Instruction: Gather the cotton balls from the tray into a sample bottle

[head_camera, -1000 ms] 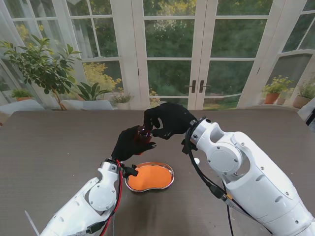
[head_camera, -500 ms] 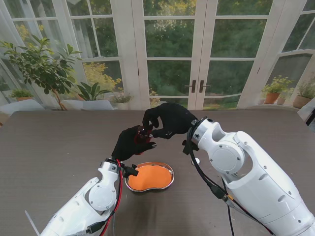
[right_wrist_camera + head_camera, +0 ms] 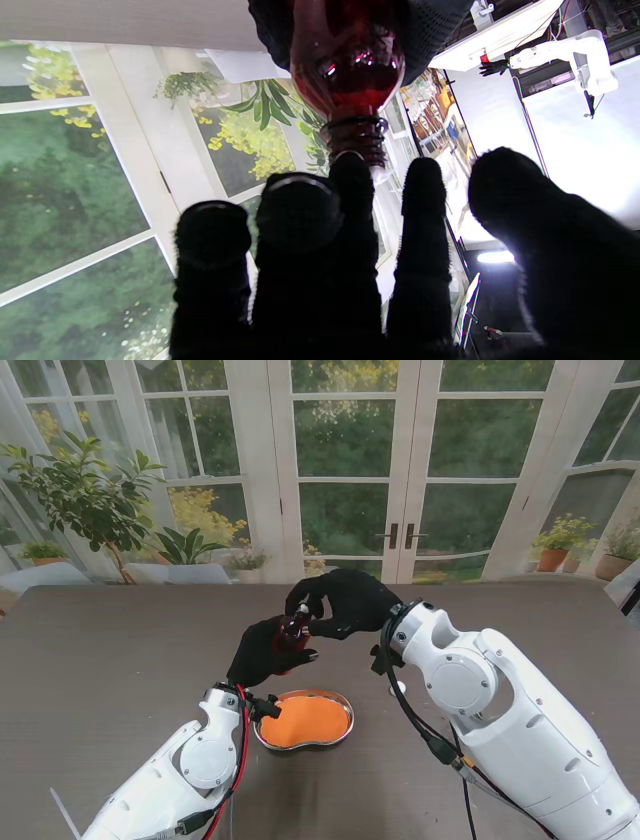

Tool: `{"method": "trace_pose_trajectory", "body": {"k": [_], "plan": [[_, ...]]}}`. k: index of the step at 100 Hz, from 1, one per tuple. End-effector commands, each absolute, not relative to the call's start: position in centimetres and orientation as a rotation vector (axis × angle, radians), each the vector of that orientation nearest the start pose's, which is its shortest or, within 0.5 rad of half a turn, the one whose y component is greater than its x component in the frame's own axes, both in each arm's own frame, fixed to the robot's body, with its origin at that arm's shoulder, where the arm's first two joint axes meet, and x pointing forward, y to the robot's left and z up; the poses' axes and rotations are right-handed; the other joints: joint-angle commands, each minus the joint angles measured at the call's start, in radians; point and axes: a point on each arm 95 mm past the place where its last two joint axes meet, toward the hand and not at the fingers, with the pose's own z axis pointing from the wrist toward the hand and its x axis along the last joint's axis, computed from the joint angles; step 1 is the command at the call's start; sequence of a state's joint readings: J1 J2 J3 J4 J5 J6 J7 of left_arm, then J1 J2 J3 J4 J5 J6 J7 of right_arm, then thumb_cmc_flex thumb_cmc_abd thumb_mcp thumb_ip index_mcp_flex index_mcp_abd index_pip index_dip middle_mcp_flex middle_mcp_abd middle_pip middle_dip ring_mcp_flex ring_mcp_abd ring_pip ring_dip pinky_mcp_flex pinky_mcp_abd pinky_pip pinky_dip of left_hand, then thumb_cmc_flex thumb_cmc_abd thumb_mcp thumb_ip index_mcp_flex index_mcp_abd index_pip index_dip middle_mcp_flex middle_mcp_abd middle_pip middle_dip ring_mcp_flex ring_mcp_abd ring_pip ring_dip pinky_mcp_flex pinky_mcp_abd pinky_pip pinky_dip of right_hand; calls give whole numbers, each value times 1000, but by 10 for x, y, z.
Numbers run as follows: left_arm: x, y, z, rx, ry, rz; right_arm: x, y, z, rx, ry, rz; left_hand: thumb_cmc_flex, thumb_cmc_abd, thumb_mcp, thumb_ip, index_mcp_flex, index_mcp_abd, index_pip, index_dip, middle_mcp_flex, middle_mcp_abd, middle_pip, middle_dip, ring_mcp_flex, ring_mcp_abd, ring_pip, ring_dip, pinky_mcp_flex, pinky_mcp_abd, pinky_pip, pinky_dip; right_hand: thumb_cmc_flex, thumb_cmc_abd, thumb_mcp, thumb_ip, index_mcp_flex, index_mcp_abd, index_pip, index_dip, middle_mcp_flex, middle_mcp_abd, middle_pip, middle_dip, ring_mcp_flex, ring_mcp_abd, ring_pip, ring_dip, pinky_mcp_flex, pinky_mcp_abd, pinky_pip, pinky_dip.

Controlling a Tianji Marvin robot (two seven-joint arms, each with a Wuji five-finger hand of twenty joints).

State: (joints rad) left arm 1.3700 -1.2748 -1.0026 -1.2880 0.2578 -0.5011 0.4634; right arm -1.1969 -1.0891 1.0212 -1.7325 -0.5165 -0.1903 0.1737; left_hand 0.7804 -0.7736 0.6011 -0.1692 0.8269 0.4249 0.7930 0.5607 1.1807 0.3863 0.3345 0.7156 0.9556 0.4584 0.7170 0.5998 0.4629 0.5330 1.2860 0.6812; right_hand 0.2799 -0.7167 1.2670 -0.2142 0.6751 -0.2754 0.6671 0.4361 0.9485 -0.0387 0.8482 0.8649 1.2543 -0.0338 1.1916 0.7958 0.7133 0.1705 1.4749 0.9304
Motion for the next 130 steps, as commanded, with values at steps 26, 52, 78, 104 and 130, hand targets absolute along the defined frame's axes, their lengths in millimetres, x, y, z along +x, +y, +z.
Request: {"method": "trace_pose_trajectory", "body": {"k": [26,52,78,104,130], "plan": [[427,-79,-323,-1517,668,-2512,438,105,-172,1030,1608,2142,158,196,154,11,125,-251,88,18,70,-116,4,-2,5,-3,21,9,-33,-39,6,-5,-32,17,-9,37,-53,53,-6,29,-9,0,-2,-6,13,7,1,16,5,24,5,25],[427,-78,-323,-1516,668,-2510,439,103,-171,1039,1573,2134,160,196,154,12,125,-251,89,19,68,-115,4,-1,4,-3,20,9,-33,-41,6,-5,-76,55,-38,40,-144,265,40,31,-20,-8,2,-17,21,-4,-3,14,16,12,13,18],[426,-79,-323,-1516,666,-2512,440,100,-172,1055,1541,2133,160,196,153,12,124,-249,88,18,67,-114,3,-1,4,-2,20,9,-33,-39,6,-5,-88,91,-51,45,-151,309,83,23,-15,-4,9,-28,26,-2,-8,11,23,10,15,13],[426,-78,-323,-1514,666,-2514,441,98,-174,1069,1521,2137,160,196,153,12,125,-251,88,18,68,-113,3,-1,5,-2,20,9,-33,-39,6,-5,-81,94,-39,49,-118,296,132,27,-5,0,14,-37,32,2,-10,9,25,14,18,8],[426,-78,-322,-1515,667,-2514,439,97,-172,1041,1531,2131,159,196,153,12,125,-250,89,19,69,-112,3,-2,5,-1,20,9,-33,-39,6,-5,-95,86,-57,46,-99,290,112,7,-3,4,10,-41,32,1,-12,9,24,10,18,5]]}}
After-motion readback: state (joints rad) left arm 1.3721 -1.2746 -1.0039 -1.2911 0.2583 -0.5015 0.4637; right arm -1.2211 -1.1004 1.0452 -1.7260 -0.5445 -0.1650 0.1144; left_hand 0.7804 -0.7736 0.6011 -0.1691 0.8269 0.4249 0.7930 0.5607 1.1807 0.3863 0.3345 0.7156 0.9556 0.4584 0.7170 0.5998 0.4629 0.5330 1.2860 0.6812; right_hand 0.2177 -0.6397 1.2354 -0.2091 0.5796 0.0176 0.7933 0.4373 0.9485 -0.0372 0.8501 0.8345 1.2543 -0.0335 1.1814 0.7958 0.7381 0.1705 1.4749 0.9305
